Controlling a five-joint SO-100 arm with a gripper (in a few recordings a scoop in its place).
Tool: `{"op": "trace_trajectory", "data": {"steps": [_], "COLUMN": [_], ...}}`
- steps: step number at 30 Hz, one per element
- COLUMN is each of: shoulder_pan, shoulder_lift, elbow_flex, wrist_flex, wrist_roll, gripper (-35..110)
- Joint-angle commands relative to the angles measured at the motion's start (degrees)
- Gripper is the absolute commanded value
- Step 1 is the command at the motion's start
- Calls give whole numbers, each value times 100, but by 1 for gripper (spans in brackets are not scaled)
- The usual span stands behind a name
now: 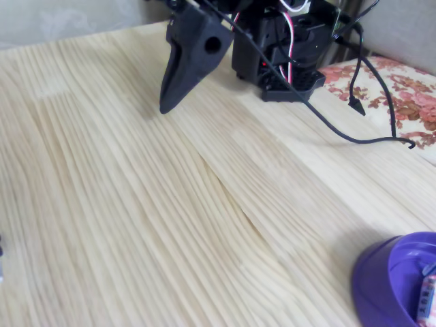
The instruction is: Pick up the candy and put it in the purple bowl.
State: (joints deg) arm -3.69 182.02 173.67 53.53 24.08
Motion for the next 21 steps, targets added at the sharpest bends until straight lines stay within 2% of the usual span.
{"op": "trace_trajectory", "data": {"steps": [1, 21], "shoulder_pan": [-35, -53], "shoulder_lift": [606, 615], "elbow_flex": [18, 18], "wrist_flex": [202, 211], "wrist_roll": [9, -62], "gripper": [0, 0]}}
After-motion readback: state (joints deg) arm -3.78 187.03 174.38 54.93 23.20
